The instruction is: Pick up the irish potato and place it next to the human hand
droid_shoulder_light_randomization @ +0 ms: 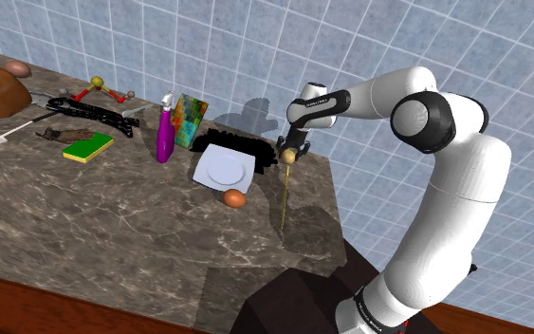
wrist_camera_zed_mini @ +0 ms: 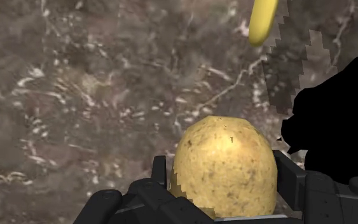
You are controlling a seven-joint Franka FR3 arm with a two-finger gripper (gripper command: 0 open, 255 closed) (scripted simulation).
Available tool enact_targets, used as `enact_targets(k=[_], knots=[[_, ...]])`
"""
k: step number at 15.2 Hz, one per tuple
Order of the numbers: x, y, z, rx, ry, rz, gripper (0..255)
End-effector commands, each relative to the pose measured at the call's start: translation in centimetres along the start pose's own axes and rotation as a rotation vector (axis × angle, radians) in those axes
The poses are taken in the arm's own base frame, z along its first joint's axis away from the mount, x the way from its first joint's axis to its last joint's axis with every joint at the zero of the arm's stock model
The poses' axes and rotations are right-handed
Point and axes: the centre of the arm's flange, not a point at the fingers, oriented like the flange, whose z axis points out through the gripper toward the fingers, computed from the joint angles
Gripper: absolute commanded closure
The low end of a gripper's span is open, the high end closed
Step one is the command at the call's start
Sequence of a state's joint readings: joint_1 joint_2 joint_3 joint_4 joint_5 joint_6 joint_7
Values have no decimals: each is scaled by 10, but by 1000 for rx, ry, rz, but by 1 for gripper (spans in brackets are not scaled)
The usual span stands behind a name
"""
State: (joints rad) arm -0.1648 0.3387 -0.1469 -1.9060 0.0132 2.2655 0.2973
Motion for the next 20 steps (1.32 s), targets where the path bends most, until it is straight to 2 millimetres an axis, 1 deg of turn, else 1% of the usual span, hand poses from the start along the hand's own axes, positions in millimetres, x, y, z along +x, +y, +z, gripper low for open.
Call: enact_targets(k=[1,7,20], knots=[[0,0,0,0,0,0,255],[0,0,0,0,0,0,255],[2,2,-68,0,0,0,255]])
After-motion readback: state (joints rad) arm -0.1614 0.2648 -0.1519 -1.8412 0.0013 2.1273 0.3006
